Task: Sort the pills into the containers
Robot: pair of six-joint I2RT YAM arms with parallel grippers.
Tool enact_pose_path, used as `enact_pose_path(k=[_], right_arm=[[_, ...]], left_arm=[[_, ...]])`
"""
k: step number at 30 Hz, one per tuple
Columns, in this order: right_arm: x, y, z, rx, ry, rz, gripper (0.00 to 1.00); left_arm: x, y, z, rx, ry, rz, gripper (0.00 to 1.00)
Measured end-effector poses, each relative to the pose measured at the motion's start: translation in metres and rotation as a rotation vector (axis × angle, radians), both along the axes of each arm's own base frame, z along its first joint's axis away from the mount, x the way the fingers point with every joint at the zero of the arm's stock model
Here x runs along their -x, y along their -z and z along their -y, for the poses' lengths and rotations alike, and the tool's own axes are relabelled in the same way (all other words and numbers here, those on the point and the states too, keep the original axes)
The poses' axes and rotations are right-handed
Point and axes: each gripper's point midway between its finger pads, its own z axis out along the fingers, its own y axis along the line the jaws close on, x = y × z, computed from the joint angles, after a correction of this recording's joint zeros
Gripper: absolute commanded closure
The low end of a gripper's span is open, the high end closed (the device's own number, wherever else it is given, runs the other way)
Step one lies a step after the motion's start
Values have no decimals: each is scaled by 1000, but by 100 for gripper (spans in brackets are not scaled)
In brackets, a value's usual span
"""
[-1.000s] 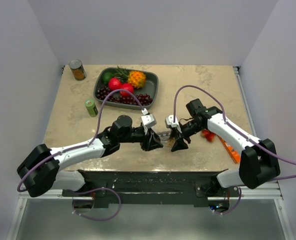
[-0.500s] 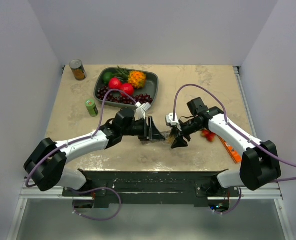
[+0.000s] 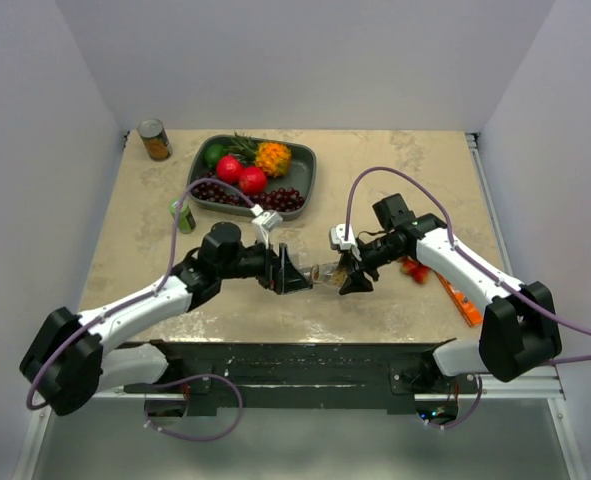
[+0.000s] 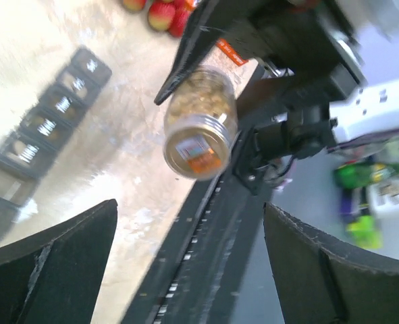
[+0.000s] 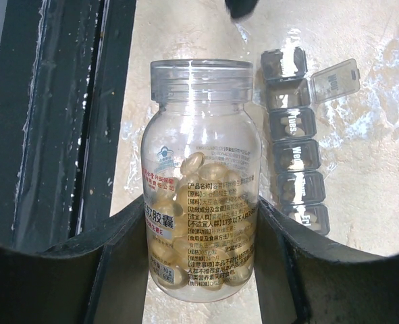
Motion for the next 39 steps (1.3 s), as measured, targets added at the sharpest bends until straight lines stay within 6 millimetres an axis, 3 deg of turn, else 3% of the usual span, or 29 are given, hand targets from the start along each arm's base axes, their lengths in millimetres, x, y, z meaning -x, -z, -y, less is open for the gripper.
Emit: enact_pose_path(k=[4, 10, 16, 22, 29, 39], right_arm=[[0, 0, 0, -1, 0, 1, 100], [1, 0, 0, -8, -8, 8, 100], [6, -3, -1, -30, -30, 23, 100], [7, -1, 0, -31, -41, 31, 100], [8, -1, 0, -36, -53, 39, 100], [10, -3, -2, -50, -63, 35, 100]], left_arm=[[9, -18, -20, 29, 16, 280, 0], [16, -59, -53, 152, -82, 771, 0], [10, -58, -51, 93, -10, 1047, 0], [5, -30, -30, -5, 179, 1112, 1], [19, -22, -2, -8, 325, 1178, 3], [19, -7, 5, -42, 358, 1174, 4]])
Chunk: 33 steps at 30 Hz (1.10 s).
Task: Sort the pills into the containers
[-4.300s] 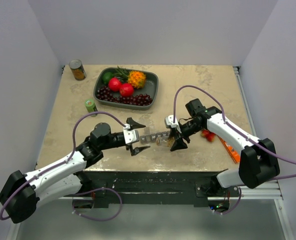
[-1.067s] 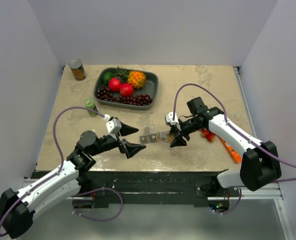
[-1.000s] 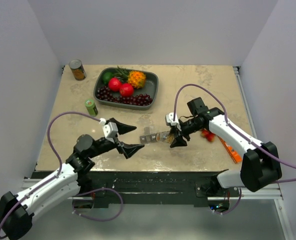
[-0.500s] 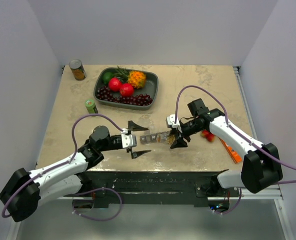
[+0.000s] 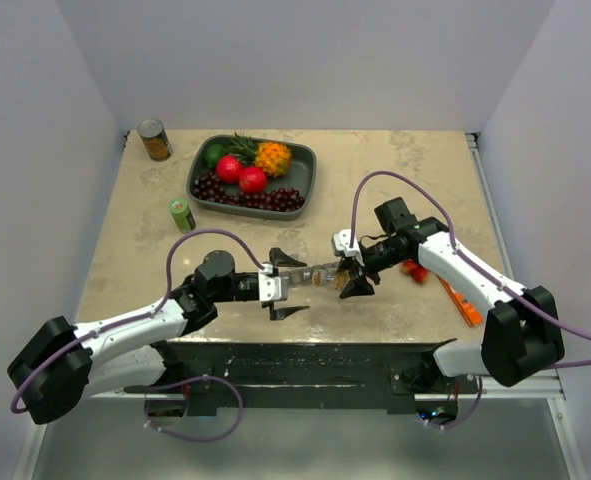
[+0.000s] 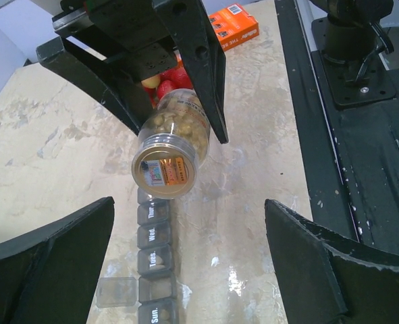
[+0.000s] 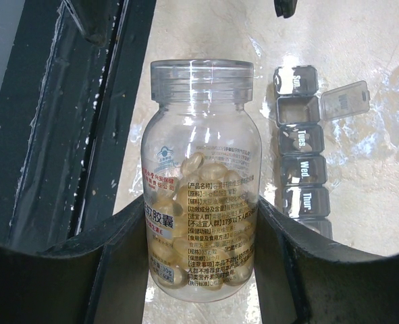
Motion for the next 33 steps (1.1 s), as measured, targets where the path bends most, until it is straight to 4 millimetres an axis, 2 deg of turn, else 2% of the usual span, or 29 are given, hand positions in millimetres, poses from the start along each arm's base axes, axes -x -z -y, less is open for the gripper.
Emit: enact_pose_path(k=[13, 19, 25, 28, 29, 31, 32, 33], right_arm=[[1, 0, 0, 2, -3, -2, 100], [2, 1, 1, 3, -6, -1, 100], [1, 0, 1, 2, -7, 1, 100], [2, 1, 1, 2, -8, 1, 100], [2, 1, 1, 2, -8, 1, 100], [2, 1, 1, 2, -8, 1, 100], [2, 1, 1, 2, -8, 2, 100], [2, 1, 1, 3, -8, 1, 100]], left_arm=[[-4, -1, 5, -11, -4, 34, 4], [-8, -4, 15, -19, 8, 56, 4], [-12, -3, 24, -32, 21, 63, 9], [-15, -3, 27, -40, 20, 57, 21], [-16, -2, 28, -43, 19, 55, 31], [-18, -3, 30, -49, 14, 51, 41], [-20, -3, 31, -53, 10, 48, 51], [-21, -3, 31, -55, 7, 46, 55]])
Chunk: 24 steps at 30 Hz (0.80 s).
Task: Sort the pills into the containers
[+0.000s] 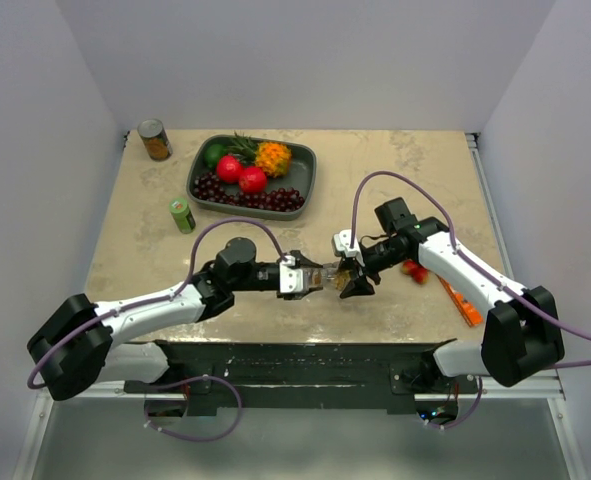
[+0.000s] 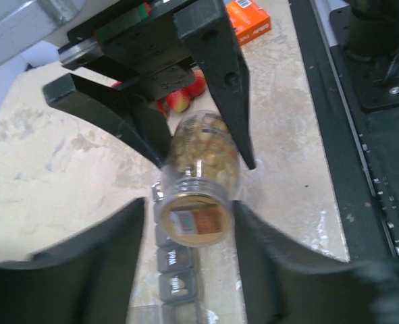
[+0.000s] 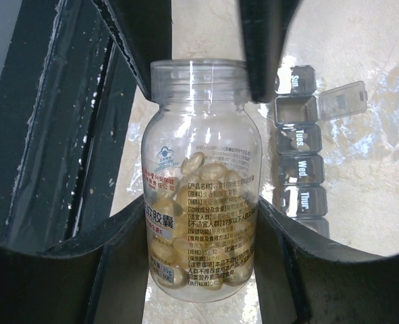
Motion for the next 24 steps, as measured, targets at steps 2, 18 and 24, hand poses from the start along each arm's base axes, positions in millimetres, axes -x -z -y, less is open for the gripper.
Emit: enact_pose_path(k=[2, 18, 24], right_arm=[[-2, 0, 0, -3, 2, 7, 100], [0, 0, 1, 5, 17, -18, 100], [-6, 0, 3, 19, 43, -6, 100]], left_arm=[[1, 2, 0, -8, 2, -11, 69], [5, 1, 2, 52, -202, -609, 100], [-2, 4, 4, 85, -375, -1042, 91]])
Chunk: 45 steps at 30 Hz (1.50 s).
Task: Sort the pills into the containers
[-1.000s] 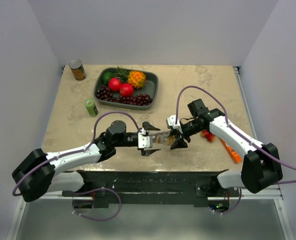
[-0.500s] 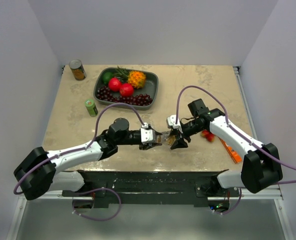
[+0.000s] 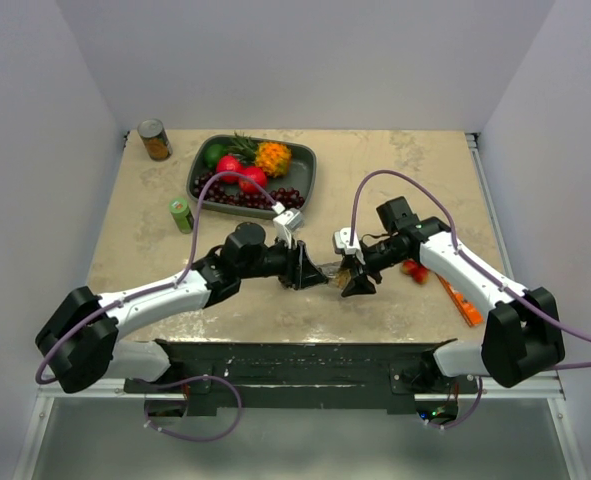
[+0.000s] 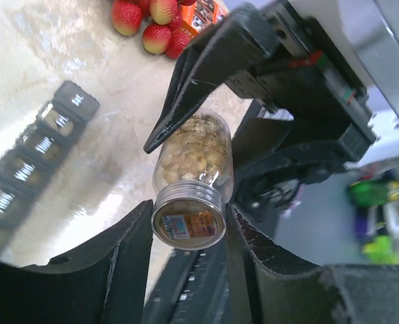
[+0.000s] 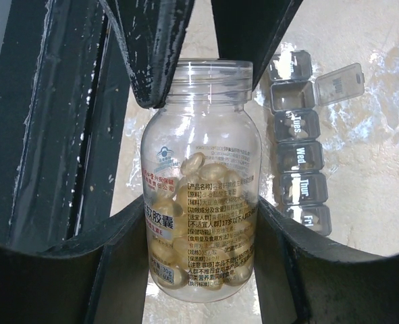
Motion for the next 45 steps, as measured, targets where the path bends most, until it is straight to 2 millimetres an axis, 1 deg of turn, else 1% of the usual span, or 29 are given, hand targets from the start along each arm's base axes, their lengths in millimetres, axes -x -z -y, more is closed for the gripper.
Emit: enact_pose_path(k=[1, 3, 4, 6, 7, 8, 10, 11, 15, 20, 27, 31, 33, 35, 38, 41, 45], right_arm=[[0, 0, 0, 3, 2, -1, 100], [0, 0, 0, 3, 4, -5, 100], [0, 0, 0, 3, 6, -6, 100], [0, 0, 0, 1, 7, -8, 100], [-1, -1, 0, 1, 8, -3, 100], [-1, -1, 0, -1, 10, -1, 100], [-2, -1, -1, -3, 10, 3, 100], [-2, -1, -1, -4, 11, 4, 100], [-3, -2, -1, -5, 12, 5, 100], [-3, -2, -1, -5, 11, 5, 100], [-1, -2, -1, -6, 4, 5, 100], [-1, -1, -1, -6, -2, 9, 100], [0, -1, 0, -6, -6, 12, 100], [0, -1, 0, -7, -9, 14, 100], [1, -2, -1, -12, -15, 15, 100], [1, -3, -2, -22, -21, 15, 100], [2, -3, -2, -25, -24, 14, 100]], left_arm=[[0, 0, 0, 10, -23, -55, 76], [0, -1, 0, 29, -57, -130, 59], [0, -2, 0, 36, -72, -166, 44], [0, -2, 0, 45, -85, -204, 33], [0, -3, 0, 52, -81, -216, 23], [3, -6, 1, 64, -66, -230, 16], [4, -8, 0, 71, -54, -227, 5], [4, -10, 0, 75, -43, -221, 2], [6, -18, -7, 92, -19, -149, 0], [9, -32, -22, 91, 7, 9, 0], [-2, -46, -50, -2, -16, 319, 0], [-9, -58, -59, -34, -12, 508, 0], [-10, -60, -61, -50, 19, 619, 0], [-7, -55, -61, -74, 85, 732, 0], [-4, -37, -59, -115, 185, 850, 1], [-4, -20, -50, -138, 270, 905, 2], [-2, 9, -34, -177, 372, 916, 4]])
